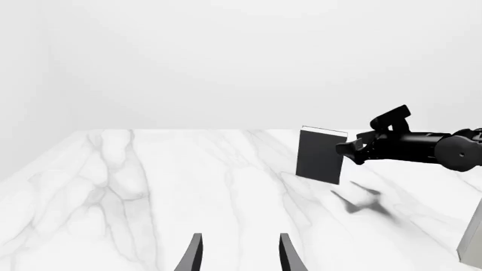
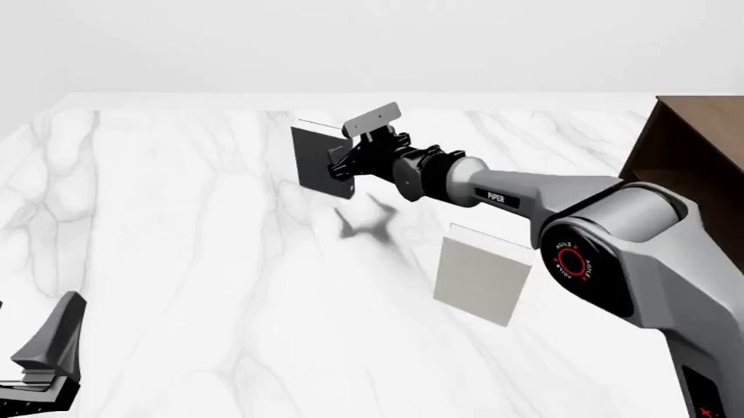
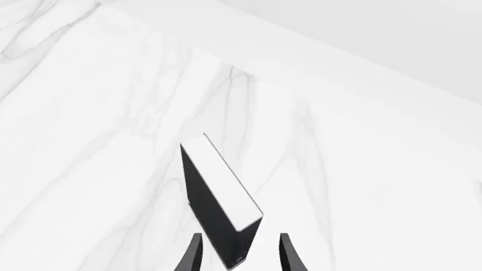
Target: Pick up the book on the left and place it on top of the shelf.
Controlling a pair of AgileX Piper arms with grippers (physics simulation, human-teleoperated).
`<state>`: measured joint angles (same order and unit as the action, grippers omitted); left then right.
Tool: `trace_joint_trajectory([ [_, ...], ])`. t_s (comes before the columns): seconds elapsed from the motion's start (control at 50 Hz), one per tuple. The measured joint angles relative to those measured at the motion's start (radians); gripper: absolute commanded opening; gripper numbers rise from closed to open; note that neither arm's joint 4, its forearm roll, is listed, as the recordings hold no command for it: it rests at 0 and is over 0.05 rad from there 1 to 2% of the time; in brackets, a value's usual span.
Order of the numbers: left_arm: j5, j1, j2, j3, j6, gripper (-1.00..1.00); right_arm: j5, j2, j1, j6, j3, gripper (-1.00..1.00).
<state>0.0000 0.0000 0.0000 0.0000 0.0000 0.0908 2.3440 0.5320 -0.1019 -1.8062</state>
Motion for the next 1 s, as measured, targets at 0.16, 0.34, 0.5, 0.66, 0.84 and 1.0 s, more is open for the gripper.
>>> trace_joint_trajectory([
  [0.16,0.0,0.0,0.0,0.0,0.0,1.0,-0.011,0.032,0.0,0.006,-0.037,1.0],
  [0.34,0.0,0.0,0.0,0.0,0.0,1.0,-0.027,0.069,0.002,0.011,-0.083,1.0],
  [0.5,0.0,0.0,0.0,0.0,0.0,1.0,-0.038,0.099,0.003,0.012,-0.113,1.0],
  [0.66,0.0,0.0,0.0,0.0,0.0,1.0,-0.053,0.124,0.004,0.014,-0.148,1.0],
  [0.84,0.0,0.0,0.0,0.0,0.0,1.0,-0.08,0.157,0.0,0.013,-0.212,1.0],
  [1.0,0.0,0.0,0.0,0.0,0.0,1.0,-0.1,0.188,0.001,0.012,-0.261,1.0],
])
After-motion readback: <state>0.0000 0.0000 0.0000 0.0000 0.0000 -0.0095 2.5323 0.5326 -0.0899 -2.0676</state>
